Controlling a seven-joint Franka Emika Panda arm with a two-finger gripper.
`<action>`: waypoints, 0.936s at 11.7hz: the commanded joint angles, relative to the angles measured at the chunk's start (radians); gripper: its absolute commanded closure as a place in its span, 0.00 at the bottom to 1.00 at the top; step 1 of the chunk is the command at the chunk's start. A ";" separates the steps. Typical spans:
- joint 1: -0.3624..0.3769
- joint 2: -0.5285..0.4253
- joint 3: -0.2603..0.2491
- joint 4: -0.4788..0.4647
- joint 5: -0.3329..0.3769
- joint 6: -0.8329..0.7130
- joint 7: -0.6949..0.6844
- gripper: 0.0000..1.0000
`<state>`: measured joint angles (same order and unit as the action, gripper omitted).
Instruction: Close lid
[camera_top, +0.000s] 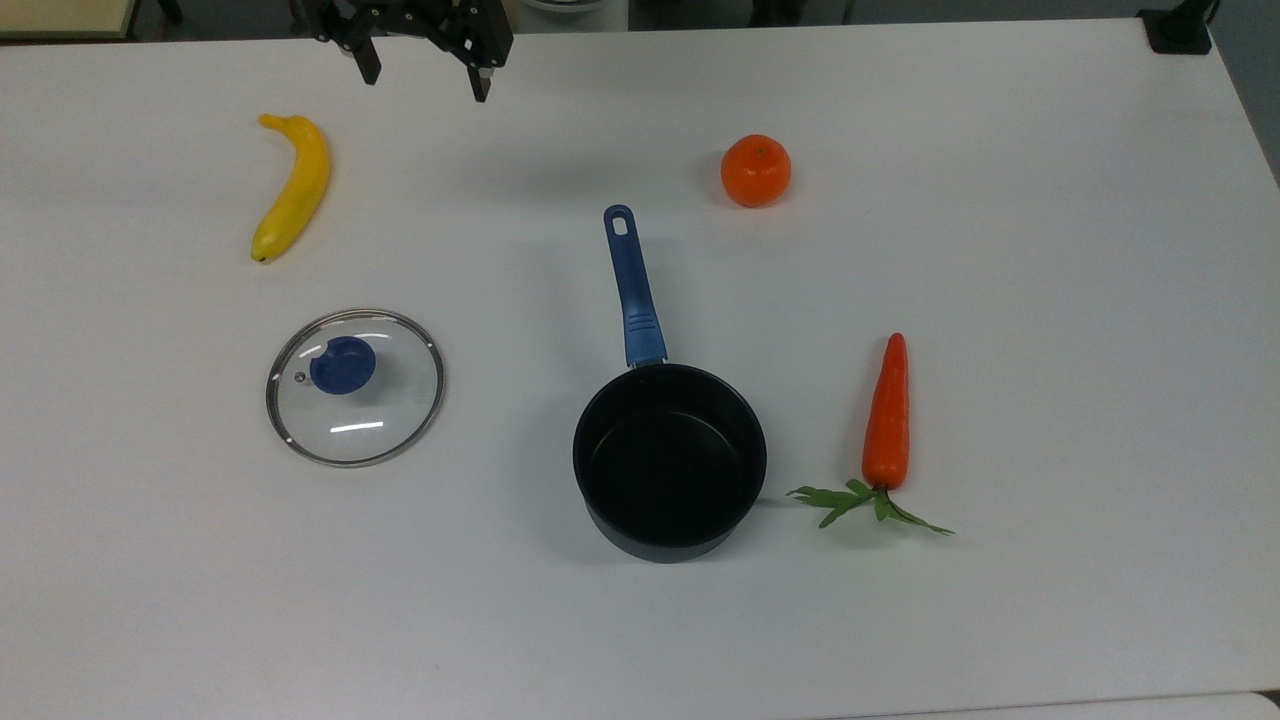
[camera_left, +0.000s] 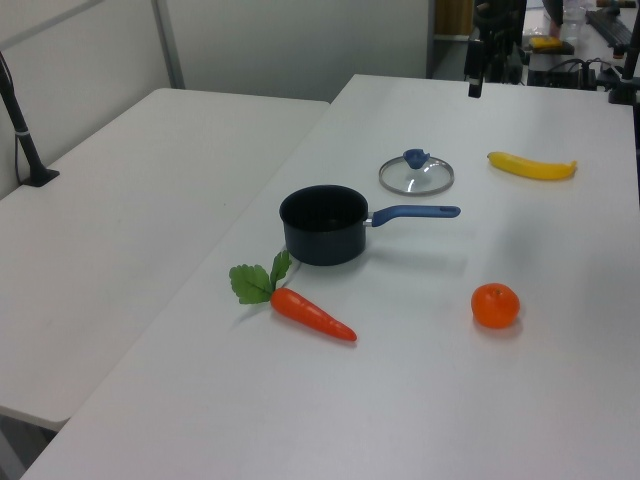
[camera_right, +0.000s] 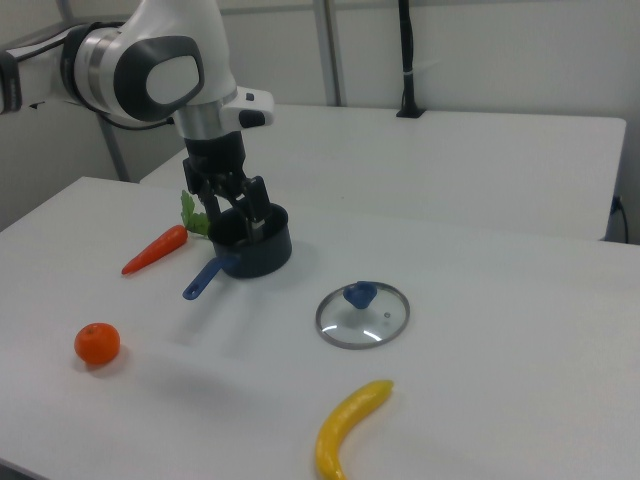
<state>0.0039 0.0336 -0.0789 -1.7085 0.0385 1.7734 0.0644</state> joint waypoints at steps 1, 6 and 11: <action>-0.019 -0.029 0.018 -0.016 -0.019 -0.023 -0.015 0.00; -0.016 -0.026 0.016 -0.016 -0.016 -0.017 -0.008 0.00; -0.016 -0.023 0.007 0.004 -0.002 -0.020 -0.018 0.00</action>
<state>-0.0055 0.0303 -0.0759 -1.7019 0.0350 1.7734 0.0628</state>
